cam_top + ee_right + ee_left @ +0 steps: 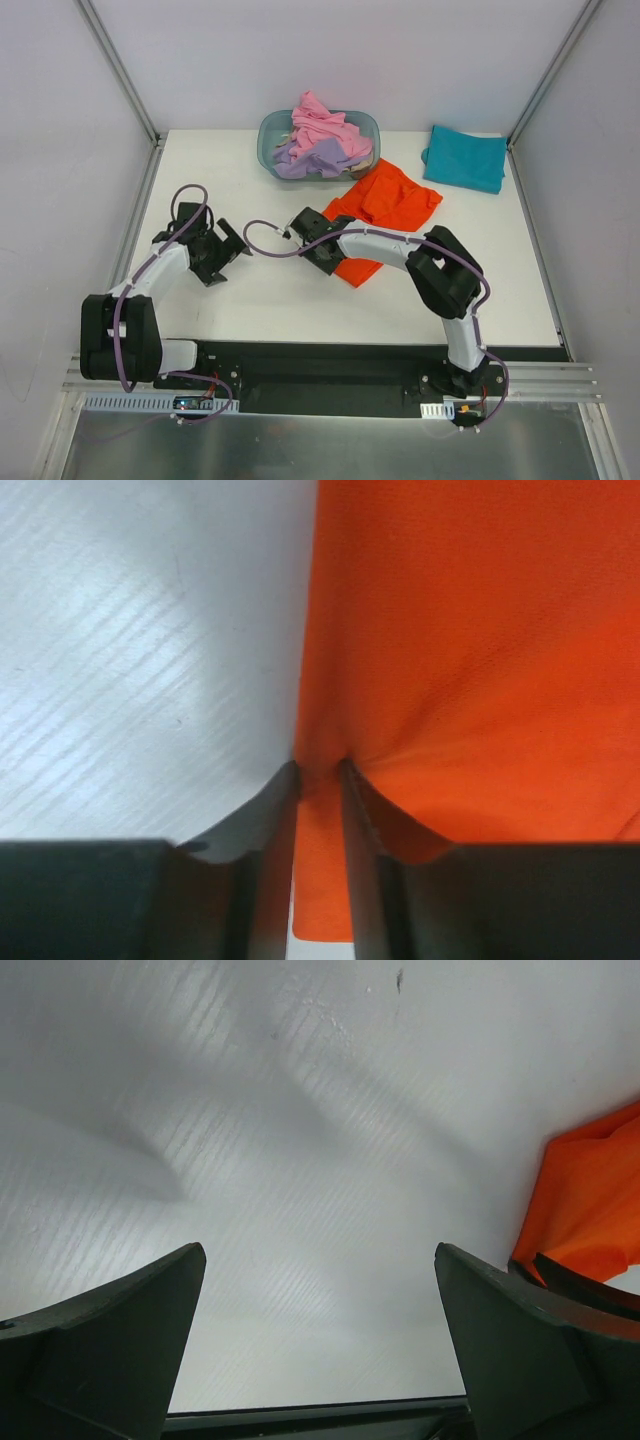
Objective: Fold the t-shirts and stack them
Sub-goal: Fold the tshirt
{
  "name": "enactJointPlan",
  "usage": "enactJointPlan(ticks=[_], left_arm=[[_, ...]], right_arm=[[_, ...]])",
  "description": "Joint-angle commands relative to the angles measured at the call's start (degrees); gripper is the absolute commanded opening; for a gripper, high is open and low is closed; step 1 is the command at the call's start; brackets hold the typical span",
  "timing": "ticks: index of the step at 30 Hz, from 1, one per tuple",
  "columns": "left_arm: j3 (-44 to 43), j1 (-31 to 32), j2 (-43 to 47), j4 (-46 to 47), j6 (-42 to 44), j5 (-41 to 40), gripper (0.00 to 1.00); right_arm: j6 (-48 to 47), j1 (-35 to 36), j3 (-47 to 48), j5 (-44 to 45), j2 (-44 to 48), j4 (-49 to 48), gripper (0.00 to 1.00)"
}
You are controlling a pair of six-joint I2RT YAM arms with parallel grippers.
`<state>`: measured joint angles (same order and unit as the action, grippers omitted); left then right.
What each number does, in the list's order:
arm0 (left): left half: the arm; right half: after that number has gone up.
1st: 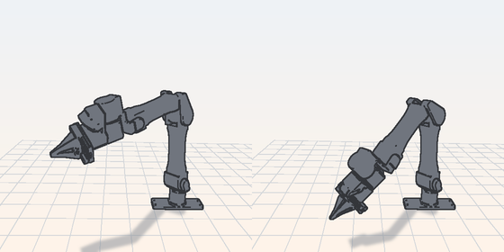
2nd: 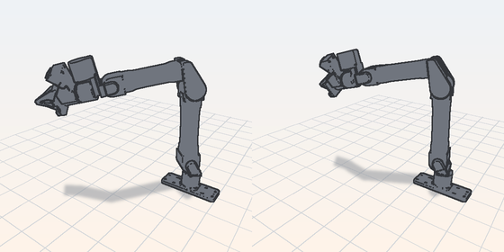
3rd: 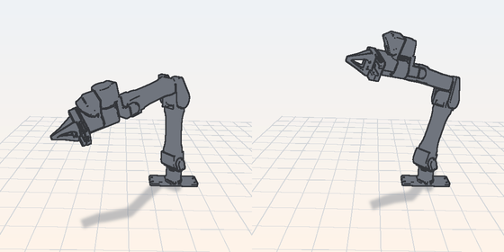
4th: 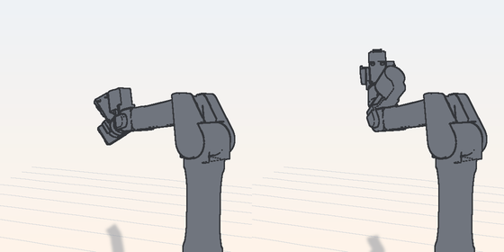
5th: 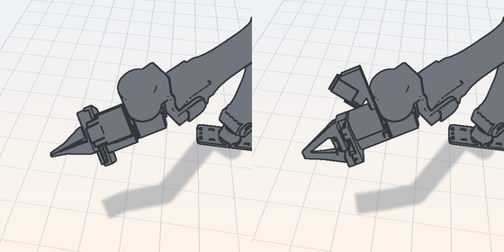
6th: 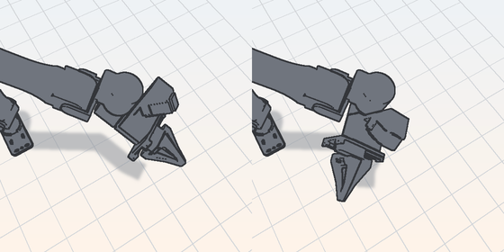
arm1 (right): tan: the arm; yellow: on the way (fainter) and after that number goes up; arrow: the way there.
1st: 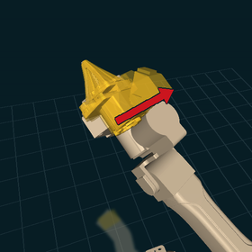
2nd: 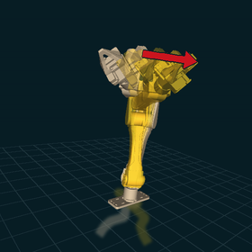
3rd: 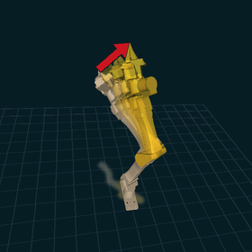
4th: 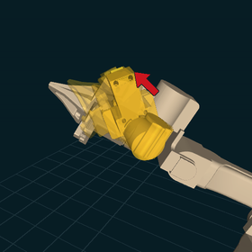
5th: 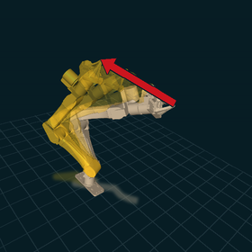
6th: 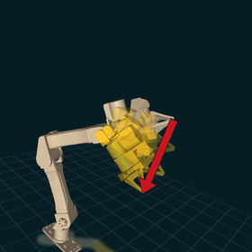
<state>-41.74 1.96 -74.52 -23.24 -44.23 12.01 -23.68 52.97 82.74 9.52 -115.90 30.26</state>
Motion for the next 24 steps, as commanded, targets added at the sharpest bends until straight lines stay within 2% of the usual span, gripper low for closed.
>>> enactJointPlan(ticks=[1, 2, 5, 8, 15, 21, 24], left_arm=[[1.2, -1.4, 2.7, -0.7, 1.0, 1.0, 0.99], [1.4, -1.6, 2.9, -0.8, 1.0, 0.9, 0.99], [2.0, -1.6, 4.1, -0.9, 1.3, 0.6, 0.99], [2.6, -3.1, 6.0, -1.3, 1.6, -0.6, 0.99], [2.1, -4.0, 8.5, -1.6, 2.4, -2.1, 0.99], [0.1, -4.2, 8.1, -1.6, 2.9, -1.7, 0.99], [-1.0, -4.2, 7.6, -1.6, 3.1, -1.2, 0.99]], right_arm=[[1.2, 0.0, -1.1, 0.9, -0.8, 1.2, 0.19], [1.4, 0.2, -1.2, 0.6, -0.6, 1.5, 0.12], [2.9, 1.3, -0.3, -1.9, 1.4, 2.9, 0.01], [5.7, 3.3, -0.3, -9.0, 5.9, 3.5, 0.01], [15.2, 6.2, 2.6, -36.5, 16.2, 6.1, 0.01], [15.6, 4.8, 5.7, -38.9, 21.1, 14.0, 0.01], [17.3, 0.8, 6.0, -44.2, 21.9, 14.7, 0.01]])
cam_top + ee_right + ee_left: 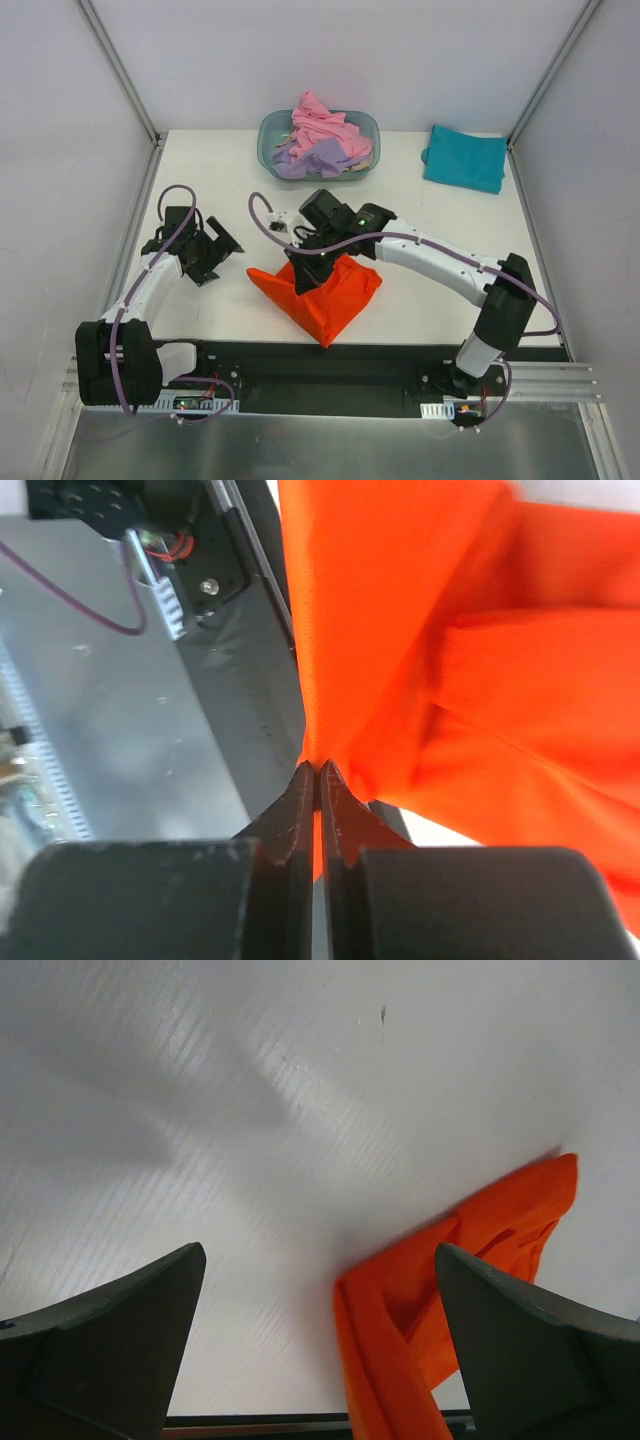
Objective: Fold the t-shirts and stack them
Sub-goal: Fold the tshirt
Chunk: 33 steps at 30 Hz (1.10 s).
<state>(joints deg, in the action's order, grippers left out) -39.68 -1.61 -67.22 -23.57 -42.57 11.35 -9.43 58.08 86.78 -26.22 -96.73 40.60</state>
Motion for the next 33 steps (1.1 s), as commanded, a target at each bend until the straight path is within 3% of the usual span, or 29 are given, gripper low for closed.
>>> enactJointPlan(ticks=[1, 11, 21, 23, 25, 27, 33], left_arm=[[-3.2, -0.7, 0.2, -1.4, 1.3, -0.5, 0.99], [-4.7, -0.6, -0.2, -1.3, 2.0, 0.7, 0.99], [-5.2, -0.3, -0.9, -1.0, 2.7, 4.8, 0.99], [-5.2, 0.5, -1.1, -0.8, 2.5, 5.5, 0.99], [-5.1, 1.4, -1.2, -0.4, 2.4, 5.4, 0.99], [-5.4, 4.4, -1.5, -0.1, 2.3, 5.3, 1.00], [-9.4, 16.3, -3.9, 1.4, 2.7, 5.5, 0.99]], right_arm=[[3.1, -5.3, 1.9, -9.5, 2.7, 4.5, 0.01], [1.0, -19.1, 0.1, -12.3, -2.7, 5.5, 0.01], [-0.5, -27.1, -2.0, -11.6, -10.0, 3.1, 0.04], [-0.5, -28.1, -2.1, -9.5, -11.1, 3.1, 0.10], [-1.0, -29.1, -2.0, -8.4, -12.6, 3.0, 0.32], [-1.1, -29.8, -1.0, -6.4, -14.1, 3.9, 0.63], [-0.2, -30.4, -1.4, 0.5, -8.9, 6.1, 0.83]])
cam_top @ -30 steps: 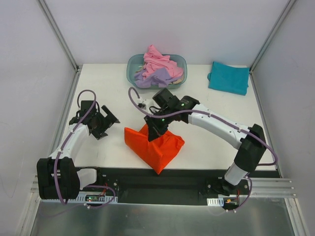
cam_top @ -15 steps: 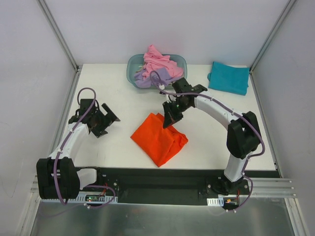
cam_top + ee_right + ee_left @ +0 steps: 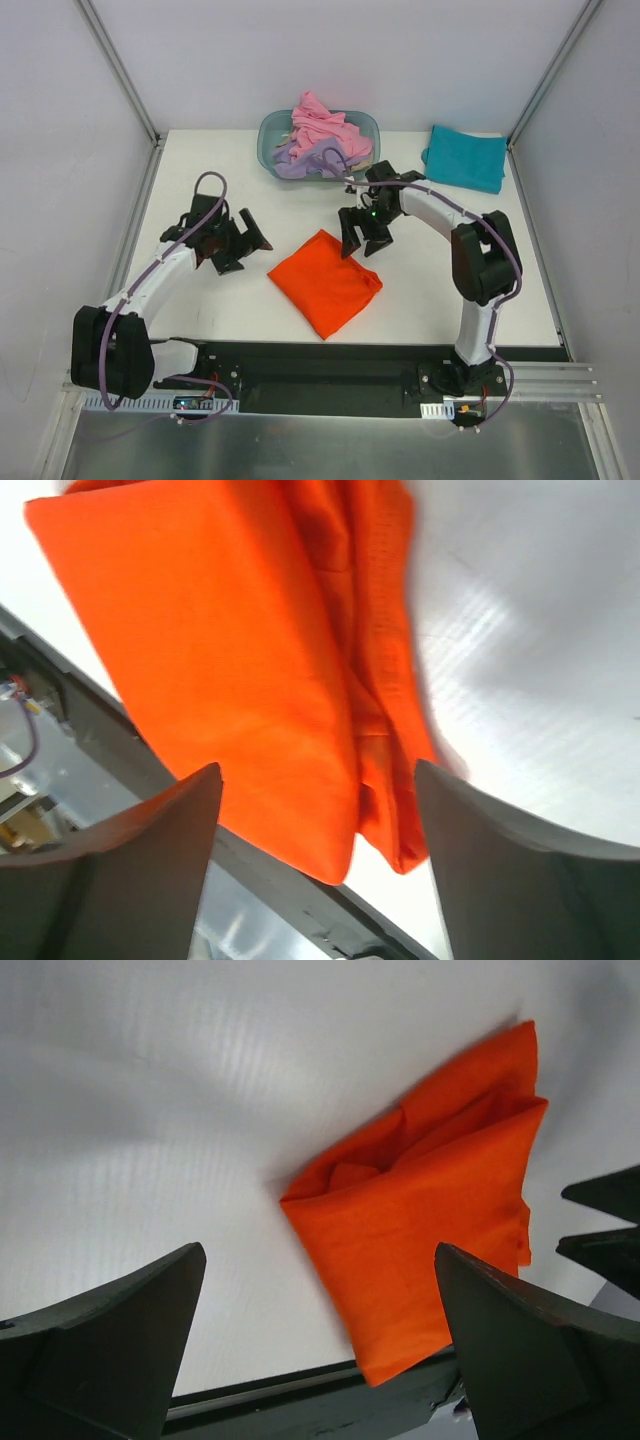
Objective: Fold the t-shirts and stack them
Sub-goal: Fold the tshirt
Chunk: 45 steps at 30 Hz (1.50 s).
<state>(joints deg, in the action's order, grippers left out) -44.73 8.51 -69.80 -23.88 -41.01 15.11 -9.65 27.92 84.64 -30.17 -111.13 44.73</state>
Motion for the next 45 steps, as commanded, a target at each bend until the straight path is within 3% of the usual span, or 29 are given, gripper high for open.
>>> enactJointPlan(ticks=[1, 2, 7, 9, 11, 15, 22, 27, 31, 36, 38, 40, 42, 45], left_arm=[[-5.1, 7.4, -1.5, 2.1, 1.0, 2.1, 0.99], [-5.4, 8.3, -2.2, 2.9, 0.8, 2.7, 0.99], [-4.6, 12.0, -3.2, 7.7, -1.2, 8.0, 0.99], [-4.1, 12.8, -4.2, 10.3, -1.8, 8.7, 0.99], [-3.5, 14.2, -7.2, 12.2, -2.0, 8.6, 0.99], [-4.3, 14.3, -14.6, 13.9, -2.7, 10.5, 0.99], [-3.5, 14.3, -22.8, 14.2, -3.6, 10.1, 0.99], [0.7, 15.4, -20.1, 14.3, -5.5, 10.7, 0.99], [4.2, 18.2, -15.9, 14.1, -6.3, 12.6, 0.99], [4.0, 18.9, -4.8, 10.4, -4.1, 10.8, 0.99], [0.8, 18.9, 0.1, 6.3, -1.3, 4.1, 0.99], [-2.3, 18.9, 3.2, 1.6, 1.2, -1.6, 0.99], [-3.3, 18.8, 4.0, 0.5, 2.3, -8.7, 0.99], [-5.5, 18.6, 2.0, 0.2, 3.6, -11.7, 0.99]], right_arm=[[0.7, 0.0, -0.2, 4.5, 7.1, 1.7, 0.88], [1.1, 0.4, -1.3, 4.2, 9.0, 1.4, 0.99], [5.1, 3.7, -13.8, -3.0, 21.8, -6.2, 1.00], [7.9, 5.2, -18.2, -10.2, 24.9, -12.3, 1.00], [9.5, 8.0, -22.6, -13.4, 25.4, -15.5, 1.00], [11.1, 10.6, -24.3, -10.8, 21.1, -17.0, 1.00], [6.4, 5.0, -19.9, -0.3, 9.4, -12.8, 1.00], [2.4, 2.4, -10.4, 4.0, 1.5, -9.7, 0.99], [-0.6, 1.6, -3.3, 9.7, 1.3, -5.5, 1.00], [-4.7, 1.6, -0.5, 18.6, 12.7, -3.0, 1.00], [-3.9, 1.9, -2.1, 27.9, 20.8, -3.5, 1.00], [-0.4, 2.2, -5.3, 38.9, 27.6, -8.3, 0.99], [2.3, 1.7, -12.5, 43.6, 37.2, -15.6, 0.97], [9.4, 0.6, -21.3, 50.4, 44.2, -20.4, 0.97]])
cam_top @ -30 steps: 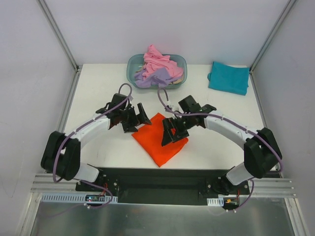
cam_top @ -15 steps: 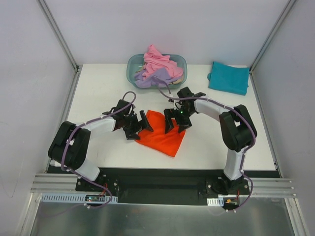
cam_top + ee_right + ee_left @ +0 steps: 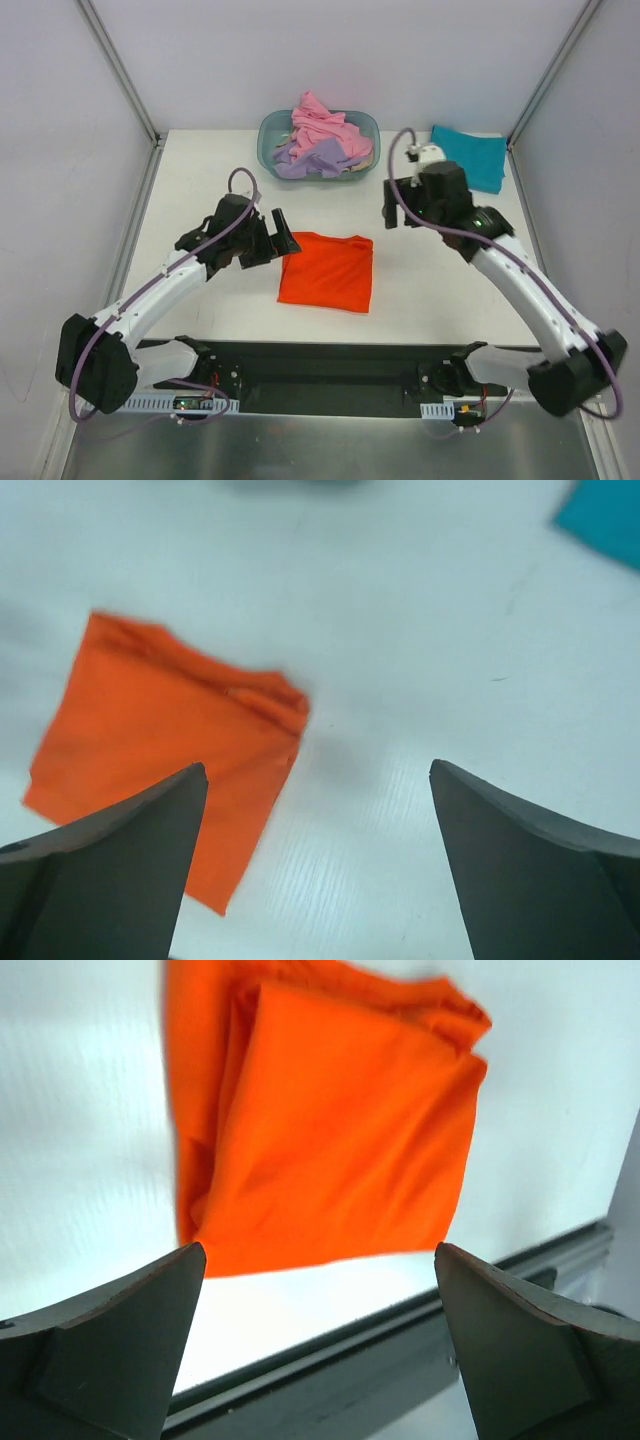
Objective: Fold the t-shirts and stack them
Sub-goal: Fold the tshirt
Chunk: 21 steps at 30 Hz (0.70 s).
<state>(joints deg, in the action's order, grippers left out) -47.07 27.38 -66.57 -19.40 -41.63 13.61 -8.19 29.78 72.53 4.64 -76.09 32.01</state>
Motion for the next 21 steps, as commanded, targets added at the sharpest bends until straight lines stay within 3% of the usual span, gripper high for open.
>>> enactJointPlan(ticks=[1, 7, 11, 17, 18, 21], left_arm=[[-5.0, -0.2, -4.3, -4.2, 5.6, -9.8, 0.99], [-11.5, -0.7, -19.0, -4.2, 8.7, -5.0, 0.98], [-13.5, -2.6, -26.2, -4.1, 9.7, -2.5, 0.79], [-14.0, -3.3, -32.4, -0.3, 9.9, 0.7, 0.70], [-13.8, -3.3, -32.9, 0.1, 9.8, 1.1, 0.61], [-13.1, -3.3, -34.6, 1.4, 9.4, 1.6, 0.53]], right_arm=[[8.0, -1.7, -10.0, 14.5, 9.7, -7.8, 0.97], [11.8, -2.4, -10.1, 1.2, 5.2, -1.2, 0.97], [14.1, -2.4, -10.5, -3.8, -2.5, 0.0, 0.98], [17.2, -2.4, -12.1, -11.7, -9.3, -2.6, 0.98], [18.5, -2.4, -12.4, -12.7, -10.1, -2.8, 0.99], [20.4, -2.4, -14.4, -18.1, -12.5, -5.9, 0.97]])
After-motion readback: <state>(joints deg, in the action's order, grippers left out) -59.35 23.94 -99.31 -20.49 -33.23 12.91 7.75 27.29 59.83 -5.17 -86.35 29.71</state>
